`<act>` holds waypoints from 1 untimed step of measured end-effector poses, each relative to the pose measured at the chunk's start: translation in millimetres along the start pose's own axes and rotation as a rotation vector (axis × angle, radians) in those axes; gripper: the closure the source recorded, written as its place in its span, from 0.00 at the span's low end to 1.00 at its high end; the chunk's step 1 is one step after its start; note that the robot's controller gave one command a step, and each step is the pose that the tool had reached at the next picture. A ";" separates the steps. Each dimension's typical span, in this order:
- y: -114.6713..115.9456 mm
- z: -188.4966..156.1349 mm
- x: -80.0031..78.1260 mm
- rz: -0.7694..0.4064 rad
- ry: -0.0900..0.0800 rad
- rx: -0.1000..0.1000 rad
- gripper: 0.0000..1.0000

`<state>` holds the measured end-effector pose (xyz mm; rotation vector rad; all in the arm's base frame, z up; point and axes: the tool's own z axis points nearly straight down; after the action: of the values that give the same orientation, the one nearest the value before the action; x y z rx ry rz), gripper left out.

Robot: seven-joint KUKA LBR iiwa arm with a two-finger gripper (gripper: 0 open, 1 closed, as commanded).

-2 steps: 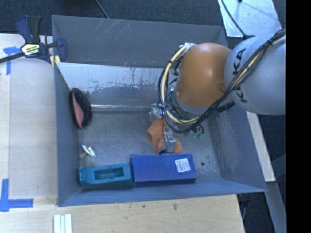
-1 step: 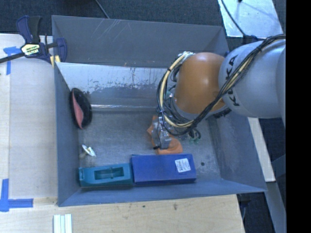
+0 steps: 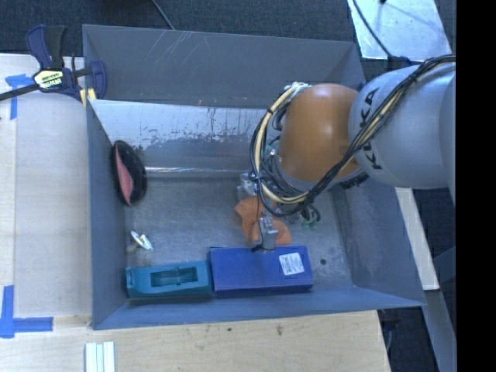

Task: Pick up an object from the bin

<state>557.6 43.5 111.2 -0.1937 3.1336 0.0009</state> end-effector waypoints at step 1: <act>0.0 0.0 0.0 0.000 0.000 0.000 0.00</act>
Offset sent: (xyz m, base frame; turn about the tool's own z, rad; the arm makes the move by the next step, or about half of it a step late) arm 0.0002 -0.0201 -0.0281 0.1275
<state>557.6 43.5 111.2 -0.1932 3.1336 0.0008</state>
